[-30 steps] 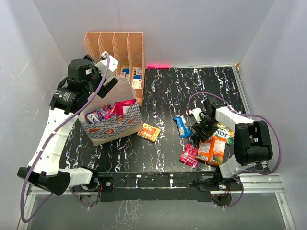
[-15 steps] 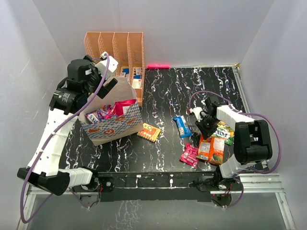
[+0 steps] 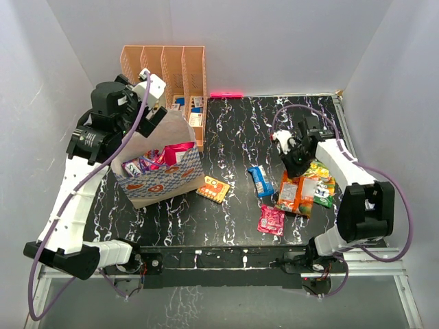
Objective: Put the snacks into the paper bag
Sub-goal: Pick up the snack from the center of the board.
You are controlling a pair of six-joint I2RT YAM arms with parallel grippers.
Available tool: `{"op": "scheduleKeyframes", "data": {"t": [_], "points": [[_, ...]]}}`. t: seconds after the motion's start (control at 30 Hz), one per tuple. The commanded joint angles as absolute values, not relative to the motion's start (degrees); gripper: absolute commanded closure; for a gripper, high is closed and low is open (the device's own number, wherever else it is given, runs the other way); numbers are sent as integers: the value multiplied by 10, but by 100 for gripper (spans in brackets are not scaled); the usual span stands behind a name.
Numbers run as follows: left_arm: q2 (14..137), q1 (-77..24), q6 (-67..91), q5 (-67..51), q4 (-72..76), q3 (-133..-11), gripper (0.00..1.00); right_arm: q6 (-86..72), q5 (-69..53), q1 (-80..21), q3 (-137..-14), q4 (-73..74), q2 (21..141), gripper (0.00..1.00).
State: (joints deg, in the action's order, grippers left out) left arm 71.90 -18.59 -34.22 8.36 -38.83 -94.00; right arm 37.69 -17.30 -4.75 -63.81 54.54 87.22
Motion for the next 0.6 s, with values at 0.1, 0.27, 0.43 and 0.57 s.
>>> {"op": "scheduleKeyframes", "data": {"t": [0.1, 0.27, 0.43, 0.57], "points": [[711, -185, -309, 26, -377, -976, 2, 400, -231, -44, -734, 588, 809, 92], [714, -185, -291, -31, -385, -991, 2, 388, -281, -44, -797, 613, 807, 92], [721, -185, -257, -126, -389, -1003, 2, 356, -336, -45, -862, 613, 806, 92], [737, -187, -205, -234, -378, -1018, 4, 311, -368, -52, -908, 572, 796, 92]]}}
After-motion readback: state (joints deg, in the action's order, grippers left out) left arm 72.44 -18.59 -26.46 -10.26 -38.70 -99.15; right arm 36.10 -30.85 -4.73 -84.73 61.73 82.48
